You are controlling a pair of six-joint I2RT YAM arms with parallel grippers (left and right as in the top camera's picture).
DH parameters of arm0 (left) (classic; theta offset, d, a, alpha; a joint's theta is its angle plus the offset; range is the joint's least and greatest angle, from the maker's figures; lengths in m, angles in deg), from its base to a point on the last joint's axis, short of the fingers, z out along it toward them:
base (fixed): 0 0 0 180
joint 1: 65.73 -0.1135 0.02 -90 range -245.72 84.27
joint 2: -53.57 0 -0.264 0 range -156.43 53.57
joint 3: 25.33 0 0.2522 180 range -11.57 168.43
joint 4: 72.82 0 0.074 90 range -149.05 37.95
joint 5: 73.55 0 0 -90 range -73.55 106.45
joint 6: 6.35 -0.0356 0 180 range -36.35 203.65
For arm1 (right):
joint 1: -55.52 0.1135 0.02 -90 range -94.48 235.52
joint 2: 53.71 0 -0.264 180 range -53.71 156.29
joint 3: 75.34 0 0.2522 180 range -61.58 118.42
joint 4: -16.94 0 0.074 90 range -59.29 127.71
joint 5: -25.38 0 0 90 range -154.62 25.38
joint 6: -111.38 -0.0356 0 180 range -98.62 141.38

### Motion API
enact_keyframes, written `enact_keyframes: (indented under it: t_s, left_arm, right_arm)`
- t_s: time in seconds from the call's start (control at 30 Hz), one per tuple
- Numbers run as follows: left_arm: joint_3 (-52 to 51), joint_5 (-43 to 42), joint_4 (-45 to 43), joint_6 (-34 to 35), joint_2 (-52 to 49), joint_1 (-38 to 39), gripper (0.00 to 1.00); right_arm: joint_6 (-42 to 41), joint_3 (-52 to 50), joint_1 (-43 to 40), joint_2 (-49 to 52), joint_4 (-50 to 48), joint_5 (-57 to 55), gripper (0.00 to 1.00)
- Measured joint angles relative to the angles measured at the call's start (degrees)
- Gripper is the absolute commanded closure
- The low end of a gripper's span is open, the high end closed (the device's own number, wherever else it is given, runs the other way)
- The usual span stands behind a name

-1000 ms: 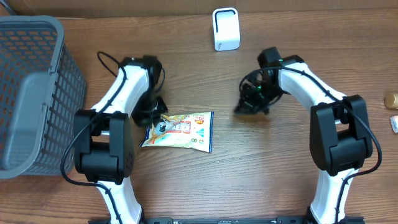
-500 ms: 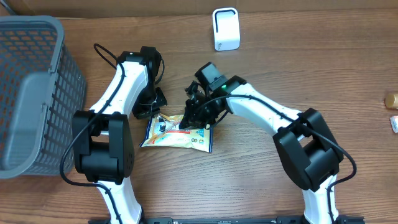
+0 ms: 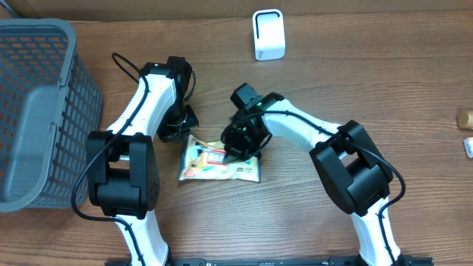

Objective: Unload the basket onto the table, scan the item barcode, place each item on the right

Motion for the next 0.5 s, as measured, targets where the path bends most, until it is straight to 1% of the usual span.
enact_keyframes:
  t_s: [0.13,0.23,0.27,0.4,0.5]
  left_arm:
    - [-0.11,-0.46,-1.42,-0.7,0.0,0.0,0.96]
    - [0.17,-4.13,-0.76,-4.02,0.0,0.0,0.96]
    - [0.57,-6.1,-0.26,-5.33,0.0,0.0,0.96]
    - [3.69,-18.36,0.55,-12.96,0.0,0.11,0.96]
    - [4.85,-26.25,-0.44,-16.79,0.02,0.87,0.96]
  right_arm:
    - [1.44,0.2,-3.93,-0.26,3.98,-1.79,0.96]
    - [2.29,0.2,-6.6,-0.26,4.13,-2.32,0.96]
    - [2.38,0.2,-7.04,-0.26,3.72,-2.49,0.96]
    - [2.91,0.02,-7.54,-0.24,1.66,-2.86,0.96]
    - [3.06,-0.13,-7.48,-0.24,0.24,-2.82,0.96]
